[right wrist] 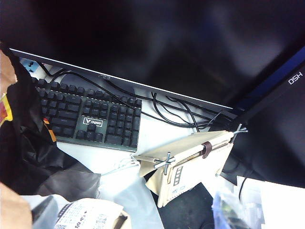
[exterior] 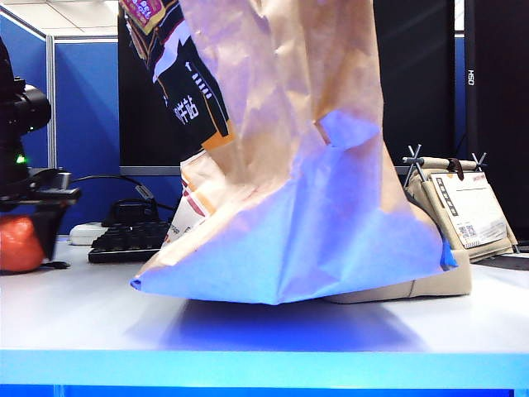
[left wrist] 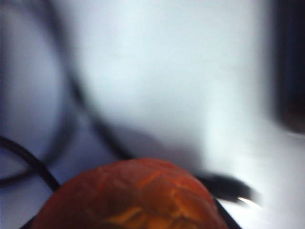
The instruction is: Open the paper bag and put two oranges into the paper bag.
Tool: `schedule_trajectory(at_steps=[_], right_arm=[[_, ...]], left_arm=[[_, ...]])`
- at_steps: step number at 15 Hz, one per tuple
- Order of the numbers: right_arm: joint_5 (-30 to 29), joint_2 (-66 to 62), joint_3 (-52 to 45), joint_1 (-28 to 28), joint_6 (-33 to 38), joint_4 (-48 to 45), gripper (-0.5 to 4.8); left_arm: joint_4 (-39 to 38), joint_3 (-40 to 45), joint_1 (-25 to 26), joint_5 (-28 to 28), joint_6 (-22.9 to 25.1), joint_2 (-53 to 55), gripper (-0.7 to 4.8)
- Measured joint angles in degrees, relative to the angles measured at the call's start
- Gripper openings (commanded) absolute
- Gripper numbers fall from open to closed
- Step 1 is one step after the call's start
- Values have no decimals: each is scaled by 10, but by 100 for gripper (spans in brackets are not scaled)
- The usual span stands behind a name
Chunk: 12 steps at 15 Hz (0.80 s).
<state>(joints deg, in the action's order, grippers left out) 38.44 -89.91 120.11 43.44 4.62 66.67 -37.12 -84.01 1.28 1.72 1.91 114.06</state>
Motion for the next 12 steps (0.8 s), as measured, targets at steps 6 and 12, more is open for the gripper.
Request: schedule_trajectory(at_steps=[6, 12], right_arm=[[0, 0, 0, 0, -2, 0, 417], [-1, 0, -1, 0, -2, 0, 417]], left_arm=[[-42, -2, -2, 35, 2, -113, -5], [-43, -2, -45, 84, -22, -407, -5]])
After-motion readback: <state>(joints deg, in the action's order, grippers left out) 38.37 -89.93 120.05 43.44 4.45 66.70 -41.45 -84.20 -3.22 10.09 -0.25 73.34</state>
